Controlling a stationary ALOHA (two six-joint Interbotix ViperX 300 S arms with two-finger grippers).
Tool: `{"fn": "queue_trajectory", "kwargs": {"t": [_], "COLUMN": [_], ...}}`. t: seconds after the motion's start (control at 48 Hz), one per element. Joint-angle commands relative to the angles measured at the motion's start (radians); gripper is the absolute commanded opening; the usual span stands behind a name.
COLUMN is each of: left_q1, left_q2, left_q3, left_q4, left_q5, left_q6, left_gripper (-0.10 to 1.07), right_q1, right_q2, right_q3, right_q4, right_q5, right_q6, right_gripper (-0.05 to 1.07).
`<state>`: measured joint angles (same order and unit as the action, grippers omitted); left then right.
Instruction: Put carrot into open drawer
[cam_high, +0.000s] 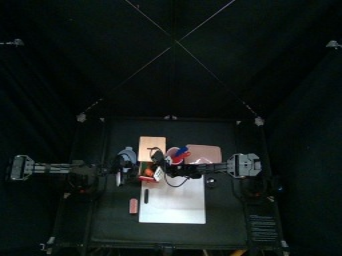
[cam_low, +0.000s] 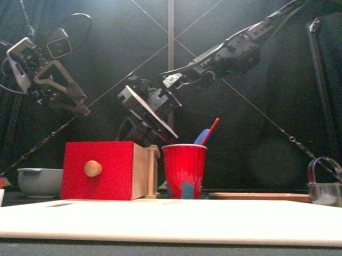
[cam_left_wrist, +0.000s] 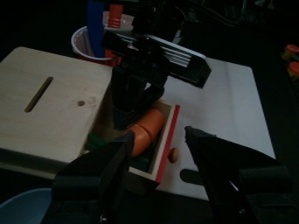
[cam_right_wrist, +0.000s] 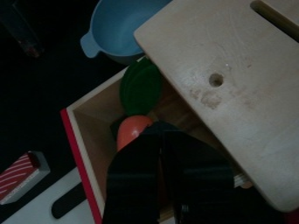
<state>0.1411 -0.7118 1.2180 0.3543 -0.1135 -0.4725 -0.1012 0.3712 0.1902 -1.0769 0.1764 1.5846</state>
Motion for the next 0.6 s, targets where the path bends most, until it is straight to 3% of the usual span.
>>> {"fn": "queue_trajectory", "kwargs": {"t": [0.0,0.25,0.583], "left_q1": [0.003,0.003,0.003], "left_q2": [0.002,0.000,0.002], "left_q3": [-0.011,-0.009,-0.006], "left_q4": [-0.003,-0.003,-0.003], "left_q5": [-0.005,-0.005,-0.005], "left_q6": [0.002,0.002,0.002], "left_gripper": [0.86,0.86,0.86], "right_q1": [0.000,0.023,0.029], "right_q2": [-0.057,-0.046,0.009], "right_q3": [-0.034,-0.110,-0.133], "right_q4": [-0.011,-0.061,-0.014], "right_q5": [0.000,0.000,-0.003], "right_q6": [0.002,-0.002,-0.052], "right_gripper": [0.34,0.34,0.34]}}
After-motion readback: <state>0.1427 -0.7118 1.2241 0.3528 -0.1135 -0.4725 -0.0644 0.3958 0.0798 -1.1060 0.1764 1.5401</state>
